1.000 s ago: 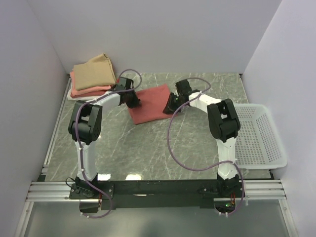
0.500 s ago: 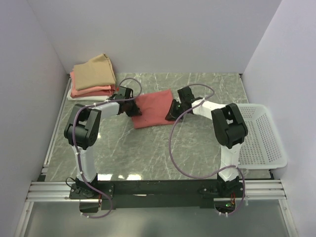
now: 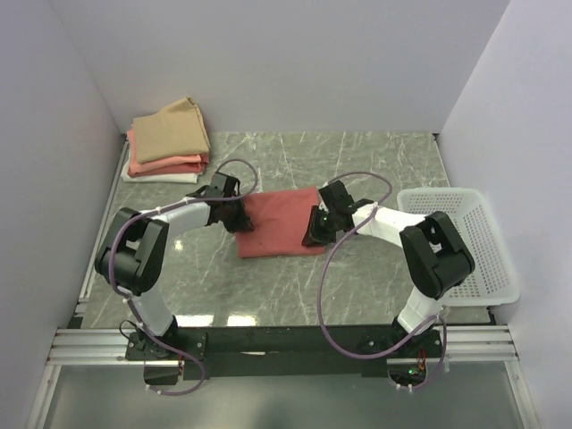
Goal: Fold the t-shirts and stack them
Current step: Neatly place the folded tshirt to the corner
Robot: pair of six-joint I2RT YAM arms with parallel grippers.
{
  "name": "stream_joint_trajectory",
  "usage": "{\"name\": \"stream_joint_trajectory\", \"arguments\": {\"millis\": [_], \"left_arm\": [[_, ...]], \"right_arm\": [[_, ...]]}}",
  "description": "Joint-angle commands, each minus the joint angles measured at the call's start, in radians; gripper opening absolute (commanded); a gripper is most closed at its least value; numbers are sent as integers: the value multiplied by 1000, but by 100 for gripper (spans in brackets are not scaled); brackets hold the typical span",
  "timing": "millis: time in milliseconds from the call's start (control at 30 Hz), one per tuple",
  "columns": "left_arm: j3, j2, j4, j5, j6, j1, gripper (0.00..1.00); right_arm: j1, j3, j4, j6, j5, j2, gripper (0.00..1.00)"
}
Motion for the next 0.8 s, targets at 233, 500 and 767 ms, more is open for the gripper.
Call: {"name": "stream_joint_trajectory", "arguments": {"millis": [233, 500, 767], "left_arm": [[277, 35, -107, 37, 55, 28, 1], [339, 187, -42, 97, 23, 127, 1], [365, 279, -18, 107, -3, 219, 1]], "right_arm": [[-30, 286, 17, -3, 15, 62, 29], [-76, 534, 5, -15, -109, 359, 28], [-193, 595, 41, 32, -218, 488, 28]]}}
